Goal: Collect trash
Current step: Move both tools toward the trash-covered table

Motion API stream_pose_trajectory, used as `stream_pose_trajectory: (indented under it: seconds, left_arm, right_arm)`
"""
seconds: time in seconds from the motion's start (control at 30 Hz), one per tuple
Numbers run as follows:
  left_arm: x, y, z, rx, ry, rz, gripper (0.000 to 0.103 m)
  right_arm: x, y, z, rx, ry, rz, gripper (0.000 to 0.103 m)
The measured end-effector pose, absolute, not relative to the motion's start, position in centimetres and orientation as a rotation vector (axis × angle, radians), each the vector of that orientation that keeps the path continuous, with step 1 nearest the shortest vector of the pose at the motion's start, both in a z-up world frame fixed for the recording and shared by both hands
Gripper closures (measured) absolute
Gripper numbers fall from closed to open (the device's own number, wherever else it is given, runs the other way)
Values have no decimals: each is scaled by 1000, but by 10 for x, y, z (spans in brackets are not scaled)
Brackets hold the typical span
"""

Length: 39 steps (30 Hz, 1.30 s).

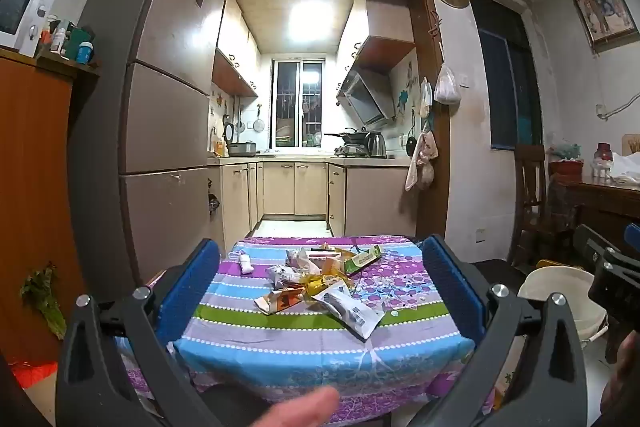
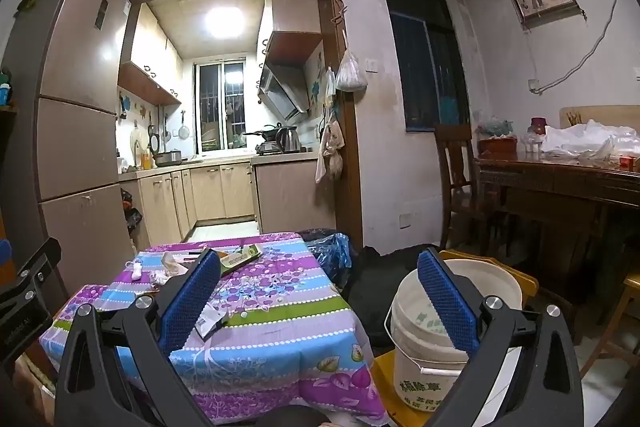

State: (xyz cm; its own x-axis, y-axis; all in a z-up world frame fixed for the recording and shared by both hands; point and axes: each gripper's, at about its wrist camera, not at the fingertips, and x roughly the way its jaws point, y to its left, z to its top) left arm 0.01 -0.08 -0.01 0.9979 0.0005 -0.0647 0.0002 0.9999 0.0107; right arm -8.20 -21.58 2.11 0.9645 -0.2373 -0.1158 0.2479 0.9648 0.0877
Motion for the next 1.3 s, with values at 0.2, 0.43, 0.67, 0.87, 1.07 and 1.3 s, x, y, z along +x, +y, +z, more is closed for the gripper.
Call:
stream_pose_trajectory:
  seconds: [0.2, 0.43, 0.67, 0.87, 1.07, 1.3]
  left_arm:
    - [7, -4, -2, 4, 77, -5, 5]
    - [5, 0, -4, 1, 110, -40, 5]
    - [13, 1, -6, 13, 165, -47, 5]
    - [17, 3, -14, 30, 175, -23, 5]
    - [37, 16, -25, -22, 237, 3, 5]
    - [76, 37, -41, -13, 347, 46, 5]
  right_arm:
    - [-79, -214, 21, 96, 109, -238, 5]
    - [-80, -213, 24, 91, 108, -240, 5]
    - [-78, -212, 16, 125, 103, -235, 5]
    - [-86, -218, 11, 191, -19, -228, 5]
    - [-65, -225, -4, 350, 33, -75, 5]
    - [-13, -204, -27, 302, 232, -44, 5]
